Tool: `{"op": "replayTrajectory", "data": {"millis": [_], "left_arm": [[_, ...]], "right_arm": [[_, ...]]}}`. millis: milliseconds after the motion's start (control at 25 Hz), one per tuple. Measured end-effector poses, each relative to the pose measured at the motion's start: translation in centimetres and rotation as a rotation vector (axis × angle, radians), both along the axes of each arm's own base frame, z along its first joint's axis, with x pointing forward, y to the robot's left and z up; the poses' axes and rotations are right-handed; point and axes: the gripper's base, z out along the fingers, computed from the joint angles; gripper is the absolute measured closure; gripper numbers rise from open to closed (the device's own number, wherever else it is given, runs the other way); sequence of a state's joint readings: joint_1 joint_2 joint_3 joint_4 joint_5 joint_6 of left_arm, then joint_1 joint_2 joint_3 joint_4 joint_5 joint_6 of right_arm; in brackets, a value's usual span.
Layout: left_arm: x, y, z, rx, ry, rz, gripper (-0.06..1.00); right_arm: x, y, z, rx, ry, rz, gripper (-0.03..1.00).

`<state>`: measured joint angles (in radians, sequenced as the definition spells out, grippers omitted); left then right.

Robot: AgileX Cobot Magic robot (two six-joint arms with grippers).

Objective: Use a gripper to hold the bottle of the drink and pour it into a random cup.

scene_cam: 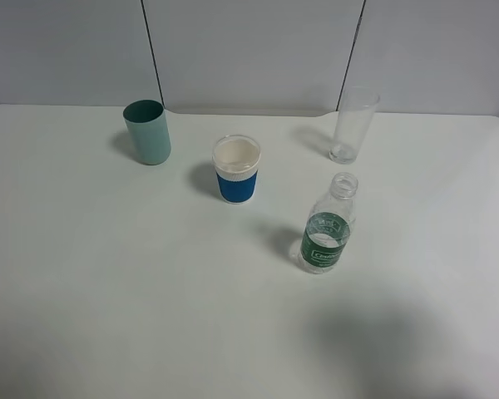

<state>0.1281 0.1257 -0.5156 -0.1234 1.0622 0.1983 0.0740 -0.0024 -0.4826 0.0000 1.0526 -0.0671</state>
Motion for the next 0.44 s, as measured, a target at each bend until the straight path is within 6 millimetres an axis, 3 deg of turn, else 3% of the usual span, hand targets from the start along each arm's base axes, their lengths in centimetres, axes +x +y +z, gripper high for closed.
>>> {"op": "replayTrajectory", "data": {"millis": [440], "left_arm": [[0.0,0.0,0.0,0.0,0.0,0.0,-0.05]], "right_arm": [[0.0,0.0,0.0,0.0,0.0,0.0,0.07]]}}
